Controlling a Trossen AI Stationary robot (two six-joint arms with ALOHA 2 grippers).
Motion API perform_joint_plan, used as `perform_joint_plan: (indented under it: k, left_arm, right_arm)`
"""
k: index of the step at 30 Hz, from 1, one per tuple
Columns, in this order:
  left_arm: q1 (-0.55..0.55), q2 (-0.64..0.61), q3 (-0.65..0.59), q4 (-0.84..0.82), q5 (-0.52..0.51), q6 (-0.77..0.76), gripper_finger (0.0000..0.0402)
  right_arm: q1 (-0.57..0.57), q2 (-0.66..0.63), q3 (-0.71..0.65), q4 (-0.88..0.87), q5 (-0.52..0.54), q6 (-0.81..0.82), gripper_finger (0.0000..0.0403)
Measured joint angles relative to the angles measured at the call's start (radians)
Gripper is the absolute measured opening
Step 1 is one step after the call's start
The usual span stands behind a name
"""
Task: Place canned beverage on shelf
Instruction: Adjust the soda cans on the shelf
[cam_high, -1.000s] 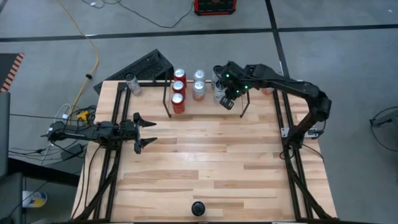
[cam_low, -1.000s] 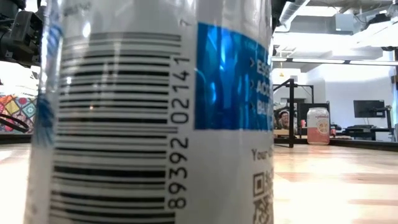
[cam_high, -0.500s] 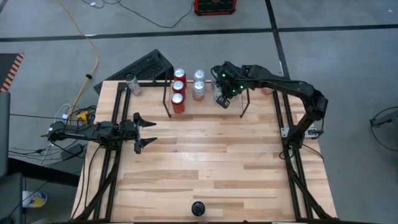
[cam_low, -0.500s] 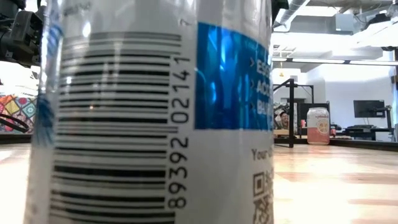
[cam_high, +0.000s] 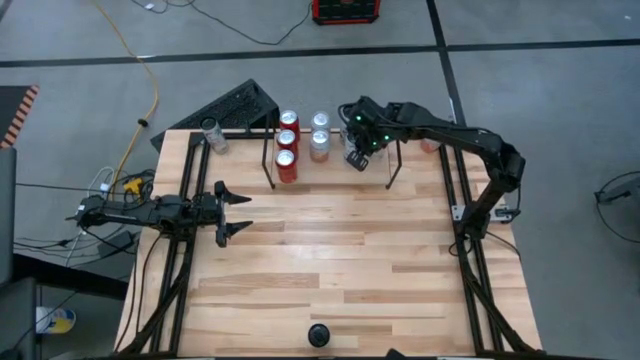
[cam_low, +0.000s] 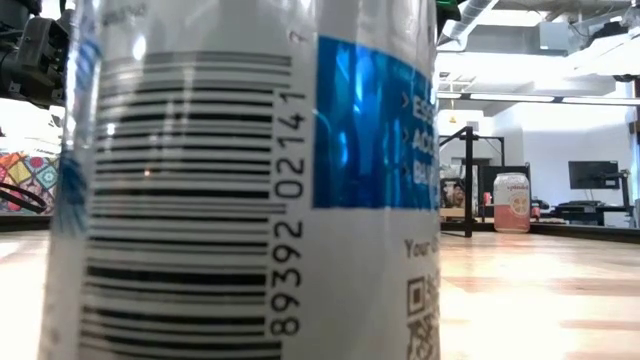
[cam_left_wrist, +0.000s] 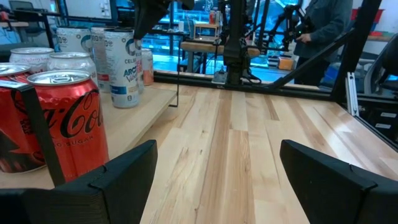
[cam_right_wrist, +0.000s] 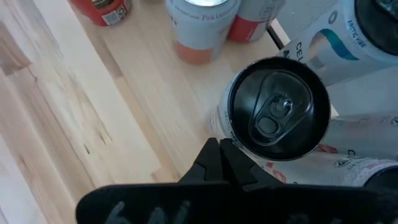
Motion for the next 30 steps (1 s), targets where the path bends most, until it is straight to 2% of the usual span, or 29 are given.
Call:
perform_joint_plan:
  k: [11, 17, 20, 23, 30]
  left_arm:
    - [0.0, 0.0, 0.0, 0.0, 0.0, 0.0, 0.0327]
    - [0.0, 0.0, 0.0, 0.0, 0.0, 0.0, 0.0327]
    - [0.0, 0.0, 0.0, 0.0, 0.0, 0.0, 0.0327]
    - [0.0, 0.0, 0.0, 0.0, 0.0, 0.0, 0.0327]
    - [0.0, 0.0, 0.0, 0.0, 0.0, 0.0, 0.0327]
  right_arm:
    - [-0.008, 0.001, 0.0, 0.04, 0.001, -0.035, 0.0]
    - [0.003, 0.001, 0.0, -0.023, -0.02, -0.061, 0.0]
    - [0.002, 0.0, 0.0, -0.067, 0.006, -0.061, 0.0]
    - [-0.004, 0.001, 0.0, -0.051, 0.04, -0.065, 0.0]
    - [-0.015, 0.002, 0.0, 0.01, 0.042, -0.084, 0.0]
